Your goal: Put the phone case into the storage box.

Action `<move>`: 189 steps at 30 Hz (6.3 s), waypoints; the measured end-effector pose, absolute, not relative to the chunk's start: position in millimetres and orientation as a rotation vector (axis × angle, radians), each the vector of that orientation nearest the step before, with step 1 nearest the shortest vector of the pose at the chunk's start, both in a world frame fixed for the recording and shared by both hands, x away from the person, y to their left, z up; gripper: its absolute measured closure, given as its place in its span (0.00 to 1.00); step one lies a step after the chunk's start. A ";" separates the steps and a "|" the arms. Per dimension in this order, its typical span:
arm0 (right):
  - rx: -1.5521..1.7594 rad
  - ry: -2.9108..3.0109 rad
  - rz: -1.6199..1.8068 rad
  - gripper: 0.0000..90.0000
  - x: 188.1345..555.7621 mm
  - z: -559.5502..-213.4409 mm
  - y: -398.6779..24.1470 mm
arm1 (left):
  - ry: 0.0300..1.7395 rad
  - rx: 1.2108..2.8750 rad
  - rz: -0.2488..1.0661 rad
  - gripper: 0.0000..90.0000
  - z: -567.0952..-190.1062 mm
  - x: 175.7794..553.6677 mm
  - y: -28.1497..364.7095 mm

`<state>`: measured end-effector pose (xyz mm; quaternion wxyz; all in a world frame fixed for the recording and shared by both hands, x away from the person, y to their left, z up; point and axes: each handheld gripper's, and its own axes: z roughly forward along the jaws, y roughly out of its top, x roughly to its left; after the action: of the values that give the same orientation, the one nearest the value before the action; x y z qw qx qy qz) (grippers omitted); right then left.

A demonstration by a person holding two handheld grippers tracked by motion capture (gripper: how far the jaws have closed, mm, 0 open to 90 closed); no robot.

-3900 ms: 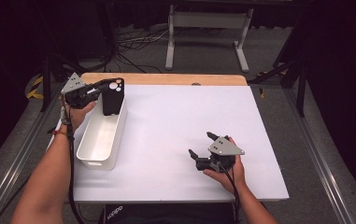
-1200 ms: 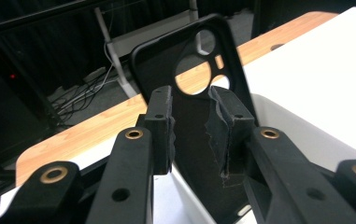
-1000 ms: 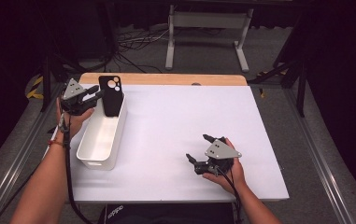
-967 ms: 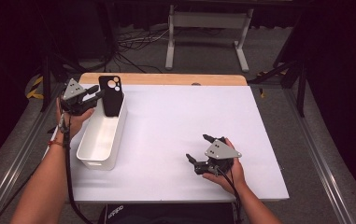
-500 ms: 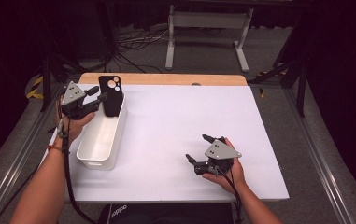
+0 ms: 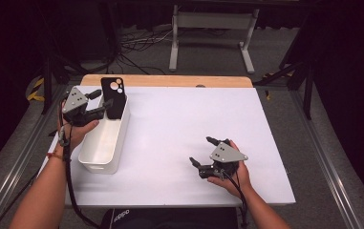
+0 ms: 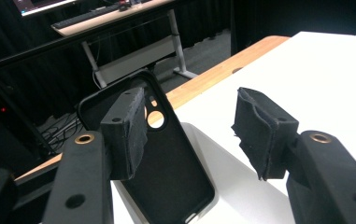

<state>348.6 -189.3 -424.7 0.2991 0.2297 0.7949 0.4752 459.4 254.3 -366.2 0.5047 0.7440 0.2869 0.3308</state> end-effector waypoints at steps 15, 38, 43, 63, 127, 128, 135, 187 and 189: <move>0.600 2.109 1.258 0.15 343.9 -420.5 -189.0 | 0.655 1.805 0.787 0.44 -368.2 443.6 249.0; 0.589 2.115 1.238 0.15 342.1 -421.0 -188.0 | 0.609 1.800 0.779 0.22 -369.9 422.9 240.9; 0.587 2.118 1.238 0.15 342.5 -421.4 -187.3 | 0.604 1.807 0.772 0.14 -369.5 420.1 239.3; 0.584 2.113 1.246 0.15 341.5 -419.7 -188.1 | 0.561 1.795 0.744 0.06 -362.0 403.8 234.0; 0.555 2.088 1.261 0.15 331.1 -410.9 -192.2 | 0.336 1.789 0.681 0.03 -364.7 334.2 181.1; 0.554 2.088 1.262 0.15 331.0 -410.8 -192.2 | 0.332 1.793 0.687 0.03 -365.0 334.0 180.9; 0.539 2.086 1.260 0.15 329.1 -408.0 -187.8 | 0.324 1.824 0.663 0.03 -369.4 330.8 178.0; 0.541 2.089 1.246 0.15 307.2 -420.1 -191.0 | 0.332 1.947 0.578 0.06 -424.4 307.1 171.8; 0.535 2.087 1.245 0.14 306.4 -420.4 -191.8 | 0.343 1.953 0.577 0.06 -427.4 307.7 172.9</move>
<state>306.4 -191.8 -420.4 0.3209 0.2035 0.7944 0.4738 307.7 172.9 -427.4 0.5124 0.8121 0.1428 0.2397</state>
